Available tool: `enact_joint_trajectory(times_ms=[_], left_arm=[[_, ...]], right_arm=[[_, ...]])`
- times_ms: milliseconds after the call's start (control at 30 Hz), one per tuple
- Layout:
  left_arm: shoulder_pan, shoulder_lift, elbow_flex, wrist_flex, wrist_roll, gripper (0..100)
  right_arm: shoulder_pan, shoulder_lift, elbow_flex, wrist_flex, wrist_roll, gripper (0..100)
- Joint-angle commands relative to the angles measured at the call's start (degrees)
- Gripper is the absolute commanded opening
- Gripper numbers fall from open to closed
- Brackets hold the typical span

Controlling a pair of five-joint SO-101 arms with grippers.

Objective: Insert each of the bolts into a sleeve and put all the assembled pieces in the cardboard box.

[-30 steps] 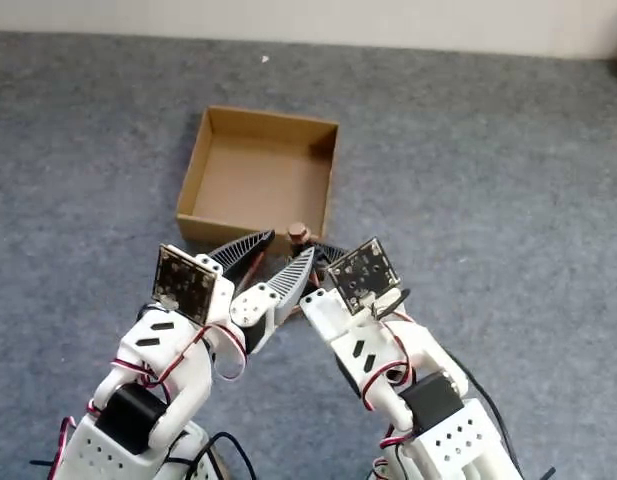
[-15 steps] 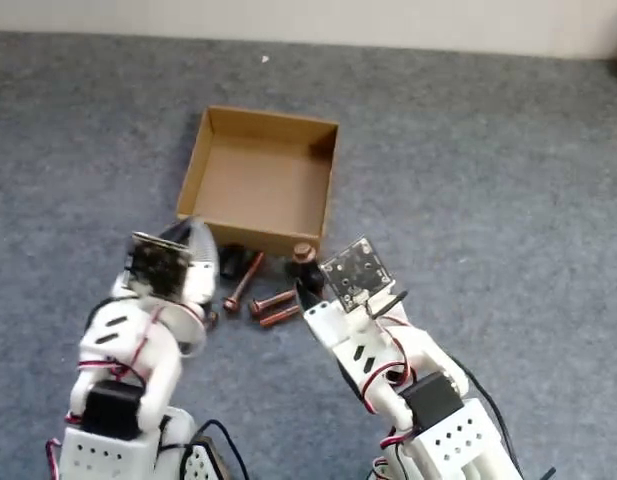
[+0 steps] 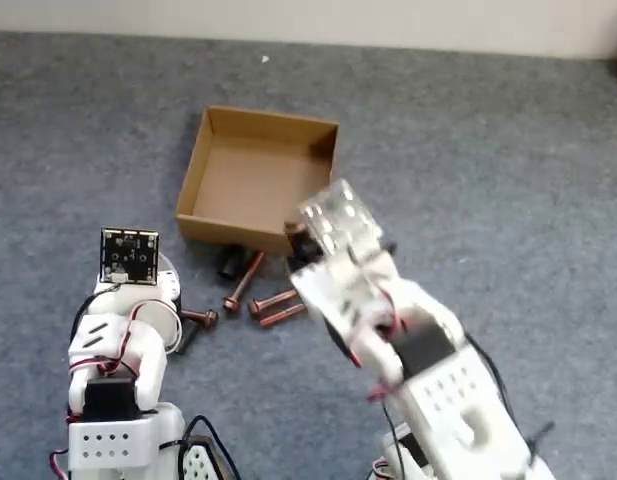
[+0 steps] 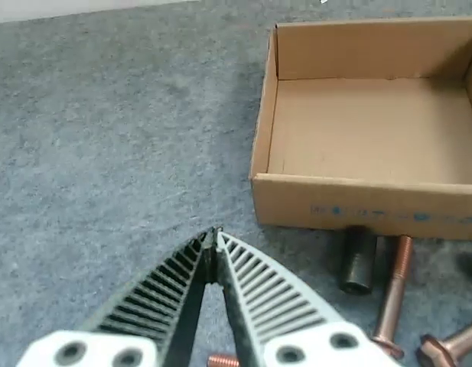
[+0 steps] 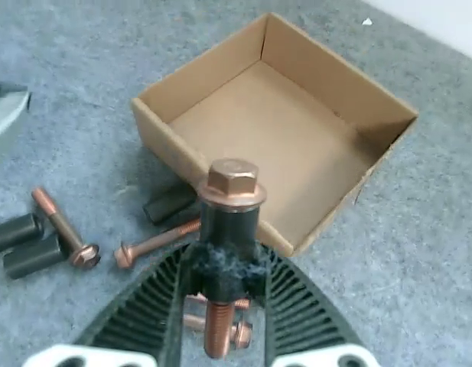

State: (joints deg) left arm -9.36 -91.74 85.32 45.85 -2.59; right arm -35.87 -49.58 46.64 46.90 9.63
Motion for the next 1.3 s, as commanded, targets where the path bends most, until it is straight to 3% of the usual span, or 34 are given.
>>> enact_joint_trajectory(times_ms=[0,267,533,667,767,1100,1267], left_arm=[[-0.7,-0.6,0.3,0.0,-0.4,1],[-0.8,-0.6,0.5,0.0,-0.5,1],[-3.4,-0.6,0.4,0.0,-0.5,1],[-3.5,-0.6,0.4,0.0,-0.5,1],[-3.5,-0.6,0.4,0.0,-0.5,1],[-3.5,-0.6,0.4,0.0,-0.5,1],[-3.5,-0.6,0.3,0.0,-0.5,1]], right_arm=[[1.3,13.2,-14.1,-4.9,-0.4,0.4],[5.0,36.9,-25.3,-19.6,-0.7,0.4],[5.9,48.9,-27.9,-21.5,-0.8,0.8],[6.5,52.0,-28.5,-21.1,-0.8,11.4],[6.8,51.1,-28.7,-17.0,-0.8,16.7],[4.9,36.1,-35.1,10.3,-0.4,16.6],[0.5,34.2,-34.9,22.5,-0.3,16.6]])
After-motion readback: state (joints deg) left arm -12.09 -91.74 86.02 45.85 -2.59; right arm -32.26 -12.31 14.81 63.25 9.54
